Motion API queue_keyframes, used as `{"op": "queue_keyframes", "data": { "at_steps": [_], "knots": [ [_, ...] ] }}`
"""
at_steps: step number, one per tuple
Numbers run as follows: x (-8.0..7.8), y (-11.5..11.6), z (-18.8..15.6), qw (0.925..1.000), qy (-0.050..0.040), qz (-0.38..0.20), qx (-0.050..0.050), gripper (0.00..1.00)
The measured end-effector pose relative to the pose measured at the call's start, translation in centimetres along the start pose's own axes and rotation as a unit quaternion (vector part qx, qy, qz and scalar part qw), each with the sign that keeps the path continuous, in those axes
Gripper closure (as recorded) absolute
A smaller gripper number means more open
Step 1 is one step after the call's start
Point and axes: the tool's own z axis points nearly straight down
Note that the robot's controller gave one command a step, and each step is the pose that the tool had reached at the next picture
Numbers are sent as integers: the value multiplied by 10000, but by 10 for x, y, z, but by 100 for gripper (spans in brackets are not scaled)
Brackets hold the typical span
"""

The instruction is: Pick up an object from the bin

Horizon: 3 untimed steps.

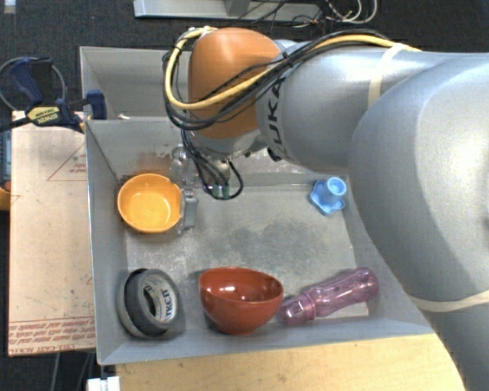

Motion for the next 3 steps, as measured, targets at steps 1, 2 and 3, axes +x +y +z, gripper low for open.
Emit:
{"op": "queue_keyframes", "data": {
  "at_steps": [1,2,3],
  "knots": [
    [0,0,0,10000,0,0,0,0],
    [7,28,48,10000,10,-44,-6,0],
    [3,25,52,9987,-23,502,-17,0]
  ]
}}
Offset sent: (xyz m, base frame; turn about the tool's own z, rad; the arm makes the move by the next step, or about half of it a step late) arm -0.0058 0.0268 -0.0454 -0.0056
